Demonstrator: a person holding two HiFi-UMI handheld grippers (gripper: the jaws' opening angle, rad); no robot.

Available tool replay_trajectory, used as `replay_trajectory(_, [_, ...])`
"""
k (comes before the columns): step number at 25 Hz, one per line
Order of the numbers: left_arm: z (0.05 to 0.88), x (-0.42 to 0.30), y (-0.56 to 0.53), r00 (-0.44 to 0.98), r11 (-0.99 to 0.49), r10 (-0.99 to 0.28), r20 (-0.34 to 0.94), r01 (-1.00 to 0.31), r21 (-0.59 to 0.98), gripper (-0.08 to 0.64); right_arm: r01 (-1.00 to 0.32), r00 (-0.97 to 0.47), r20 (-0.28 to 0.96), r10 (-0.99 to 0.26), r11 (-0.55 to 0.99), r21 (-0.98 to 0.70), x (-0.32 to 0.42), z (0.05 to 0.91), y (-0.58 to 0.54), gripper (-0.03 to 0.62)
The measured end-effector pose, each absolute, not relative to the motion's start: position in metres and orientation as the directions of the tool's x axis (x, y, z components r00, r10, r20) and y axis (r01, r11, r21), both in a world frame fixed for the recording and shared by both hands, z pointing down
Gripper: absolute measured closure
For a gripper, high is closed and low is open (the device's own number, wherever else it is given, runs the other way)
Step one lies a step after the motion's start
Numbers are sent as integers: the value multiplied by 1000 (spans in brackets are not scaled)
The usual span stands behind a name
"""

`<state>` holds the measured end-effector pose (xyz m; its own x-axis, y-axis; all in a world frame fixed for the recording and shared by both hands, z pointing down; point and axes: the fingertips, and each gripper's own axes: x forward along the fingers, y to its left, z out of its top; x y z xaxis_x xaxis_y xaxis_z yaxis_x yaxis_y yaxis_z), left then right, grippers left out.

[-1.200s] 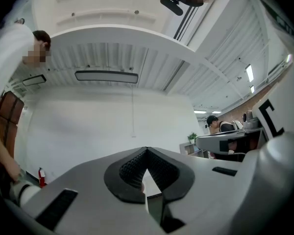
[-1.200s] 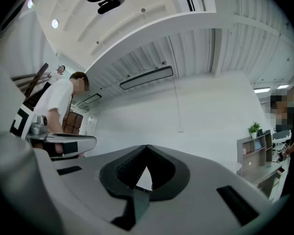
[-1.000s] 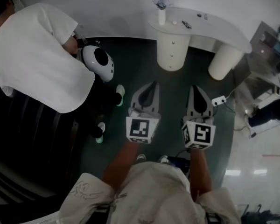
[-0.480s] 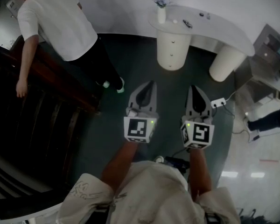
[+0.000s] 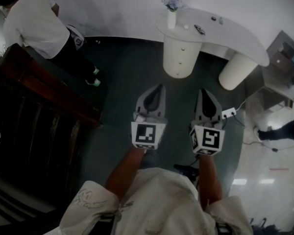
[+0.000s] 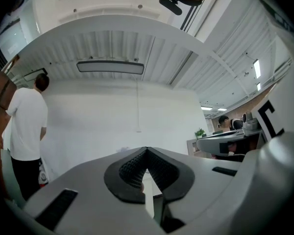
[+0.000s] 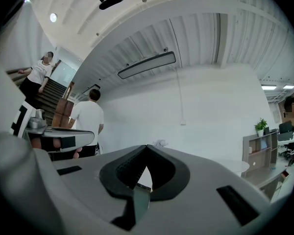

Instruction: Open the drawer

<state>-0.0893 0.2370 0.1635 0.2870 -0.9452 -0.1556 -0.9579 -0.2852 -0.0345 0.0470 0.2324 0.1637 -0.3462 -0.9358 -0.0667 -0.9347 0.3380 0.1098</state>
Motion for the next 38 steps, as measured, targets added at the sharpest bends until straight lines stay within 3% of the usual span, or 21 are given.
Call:
replay_trajectory(17, [170, -175, 123, 331, -335, -930, -161, -942, 0, 565, -949, -297, -66, -953, 286, 134, -41, 165, 118, 586])
replay_trajectory(27, [180, -165, 52, 342, -344, -928, -147, -939, -10, 563, -953, -290, -67, -955, 282, 110, -35, 178, 48, 586])
replay_trajectory(38, [177, -110, -55, 331, -332, -935, -125, -943, -13, 565, -947, -314, -68, -947, 308, 88, 20, 176, -57, 586])
